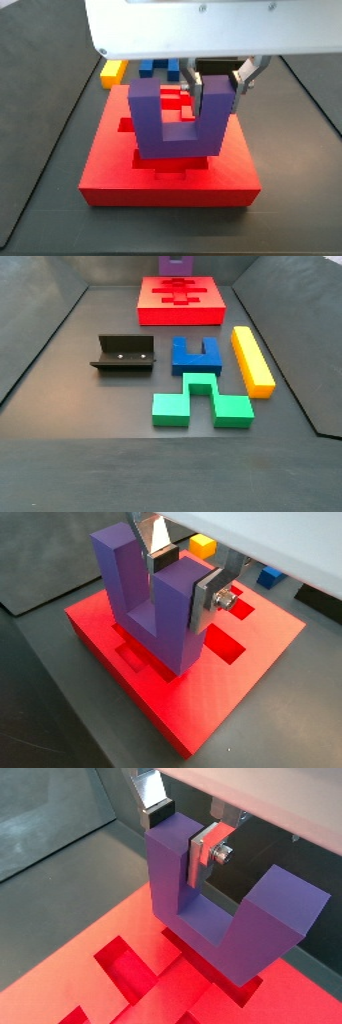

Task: Pick up the purple object. Move up. Move to above the board. Insert the purple object.
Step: Insert the purple object.

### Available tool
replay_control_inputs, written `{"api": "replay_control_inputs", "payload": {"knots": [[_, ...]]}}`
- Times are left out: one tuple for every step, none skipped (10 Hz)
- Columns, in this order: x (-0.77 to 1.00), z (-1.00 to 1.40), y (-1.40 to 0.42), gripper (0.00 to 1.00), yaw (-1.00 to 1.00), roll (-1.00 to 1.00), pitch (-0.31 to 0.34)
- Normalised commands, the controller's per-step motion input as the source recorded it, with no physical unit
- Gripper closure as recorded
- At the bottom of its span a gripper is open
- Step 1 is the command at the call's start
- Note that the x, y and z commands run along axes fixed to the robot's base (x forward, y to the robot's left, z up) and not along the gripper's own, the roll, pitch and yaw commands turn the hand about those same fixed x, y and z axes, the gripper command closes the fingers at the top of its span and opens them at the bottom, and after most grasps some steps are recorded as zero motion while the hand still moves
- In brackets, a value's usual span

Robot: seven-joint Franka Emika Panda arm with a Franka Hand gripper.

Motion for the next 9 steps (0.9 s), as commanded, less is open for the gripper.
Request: {"api": "replay_control_inputs", "payload": {"knots": [[0.00, -0.24, 0.00, 1.00, 0.01, 0.00, -0.033], [0.00, -0.25, 0.00, 1.00, 0.01, 0.00, -0.026], [-0.07, -0.27, -0.04, 1.00, 0.00, 0.00, -0.020], [-0.08, -0.23, -0.06, 1.00, 0.00, 0.01, -0.006], [-0.10, -0.21, -0.06, 1.00, 0.00, 0.01, 0.000], [-0.10, -0.20, -0.07, 1.00, 0.00, 0.05, 0.000], [-0.09, -0.17, -0.06, 1.00, 0.00, 0.06, 0.000], [-0.03, -0.09, 0.00, 1.00, 0.00, 0.05, 0.021], [-0.02, -0.07, 0.00, 1.00, -0.02, 0.03, 0.026]]}}
